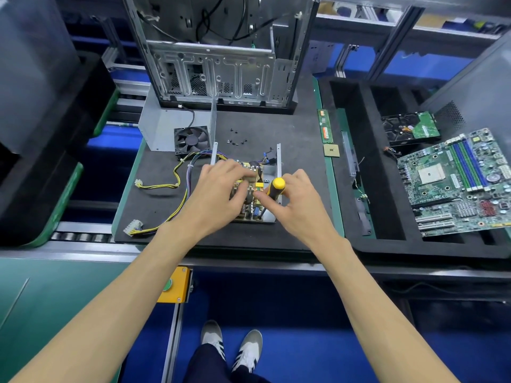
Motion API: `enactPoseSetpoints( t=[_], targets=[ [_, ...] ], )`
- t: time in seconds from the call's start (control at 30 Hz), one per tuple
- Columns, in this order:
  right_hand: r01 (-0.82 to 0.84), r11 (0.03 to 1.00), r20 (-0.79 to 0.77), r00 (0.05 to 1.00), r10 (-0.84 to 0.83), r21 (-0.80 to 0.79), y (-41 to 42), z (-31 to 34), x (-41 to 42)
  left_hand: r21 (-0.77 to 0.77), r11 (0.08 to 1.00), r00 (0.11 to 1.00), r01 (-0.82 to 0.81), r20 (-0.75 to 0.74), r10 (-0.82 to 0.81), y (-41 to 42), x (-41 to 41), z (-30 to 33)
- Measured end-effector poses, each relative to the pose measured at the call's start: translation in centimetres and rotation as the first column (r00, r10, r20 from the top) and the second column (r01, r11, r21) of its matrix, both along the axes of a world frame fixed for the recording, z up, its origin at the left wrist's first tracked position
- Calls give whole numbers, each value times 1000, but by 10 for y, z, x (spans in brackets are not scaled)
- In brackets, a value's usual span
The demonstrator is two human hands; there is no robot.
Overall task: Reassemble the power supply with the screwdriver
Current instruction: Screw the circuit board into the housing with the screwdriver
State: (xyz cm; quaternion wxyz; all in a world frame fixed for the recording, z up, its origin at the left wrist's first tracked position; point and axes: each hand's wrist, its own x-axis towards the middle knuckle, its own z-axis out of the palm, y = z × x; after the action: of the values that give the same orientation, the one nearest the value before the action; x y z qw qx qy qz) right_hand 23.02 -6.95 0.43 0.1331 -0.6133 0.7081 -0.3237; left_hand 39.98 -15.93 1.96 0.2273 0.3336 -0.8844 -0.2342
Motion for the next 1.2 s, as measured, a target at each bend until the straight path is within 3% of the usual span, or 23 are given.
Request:
enactPoseSetpoints(
  t=[0.1, 0.17, 0.23, 0.3, 0.43, 0.6, 0.77, 0.9, 1.07, 1.2],
  targets=[
    [-11, 996, -13, 1000, 9, -90, -6, -2, 1, 71, 997, 993, -20, -116, 28, 9, -8, 27],
    [-30, 994, -67, 998, 23, -107, -10, -4, 0, 43, 999, 1000, 4, -24, -3, 13, -15, 42],
    [-45, 999, -88, 995, 43, -23, -12, -3, 0, 30, 998, 998, 47, 39, -48, 14, -18, 51],
    [-61, 998, -25, 998, 61, 19, -10, 1, 0, 85, 990, 993, 109, 42, -113, 11, -18, 60],
    [-103, 995, 115, 988, 103, -6, -1, 7, 0, 110, 957, 939, 267, 193, -284, 10, -19, 73],
    [-102, 993, 115, 989, 95, 59, -8, 5, -2, 10, 992, 951, 129, 282, -126, 18, -29, 81],
    [-139, 990, 201, 971, 133, 17, -6, 5, -7, 108, 966, 903, 233, 343, -257, 7, -24, 86],
    [-181, 983, 218, 961, 167, 44, -9, 8, -9, 41, 997, 943, 63, 325, -73, 9, -30, 85],
    [-169, 986, 259, 952, 161, 10, -9, 10, -7, 142, 973, 893, 181, 391, -223, 6, -29, 89],
    [-193, 981, 293, 940, 175, 33, -10, 10, -7, 50, 998, 935, 32, 351, -47, 8, -30, 84]
  ],
)
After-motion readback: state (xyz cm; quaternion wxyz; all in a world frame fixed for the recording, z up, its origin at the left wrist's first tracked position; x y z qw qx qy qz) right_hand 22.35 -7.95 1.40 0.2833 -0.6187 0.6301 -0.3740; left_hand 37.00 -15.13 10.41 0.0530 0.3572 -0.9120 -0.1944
